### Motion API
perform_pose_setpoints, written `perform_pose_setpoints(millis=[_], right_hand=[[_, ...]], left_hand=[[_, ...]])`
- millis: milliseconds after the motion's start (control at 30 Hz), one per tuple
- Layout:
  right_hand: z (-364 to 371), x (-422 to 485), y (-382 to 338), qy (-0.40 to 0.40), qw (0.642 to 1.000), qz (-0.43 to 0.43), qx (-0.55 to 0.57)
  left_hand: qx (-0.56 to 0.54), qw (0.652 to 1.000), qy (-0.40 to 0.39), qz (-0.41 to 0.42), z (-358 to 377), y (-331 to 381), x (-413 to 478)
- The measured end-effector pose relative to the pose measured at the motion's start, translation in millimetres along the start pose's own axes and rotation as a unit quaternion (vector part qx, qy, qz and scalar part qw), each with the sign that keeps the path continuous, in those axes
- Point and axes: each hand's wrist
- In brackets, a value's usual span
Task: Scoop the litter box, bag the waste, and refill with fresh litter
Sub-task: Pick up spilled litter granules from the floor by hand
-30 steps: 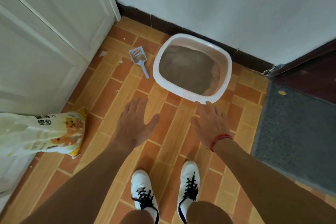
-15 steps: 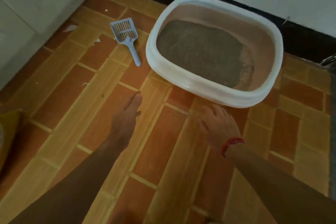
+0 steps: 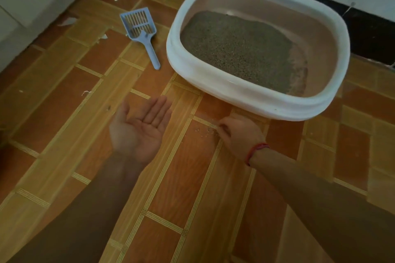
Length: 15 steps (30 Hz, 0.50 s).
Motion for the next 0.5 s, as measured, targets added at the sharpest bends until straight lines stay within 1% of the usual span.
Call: perform_pose_setpoints(millis=[167,333,500], right_hand=[[14.3,6.0,-9.8,-0.011,0.998,0.017,0.051],[16.5,15.4,-13.7,-0.034,0.998,0.034,0.043],[12.9,22.6,-12.4,-0.051,0.997,0.037,0.050]], left_hand=[[-0.029,1.000,-0.004,-0.004,-4.5,1.1,-2.9],[-0.024,1.000,-0.005,-0.018,-11.1,-1.4,-5.2],[-0.018,0.999,0.014,-0.030,-18.7,-6.9,-7.0]])
Point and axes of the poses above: each hand's wrist, its own x-axis towards the middle knuckle, its own z-axis out of the palm, y = z × x, and after that the axes turned 12 degrees about -y, right-handed
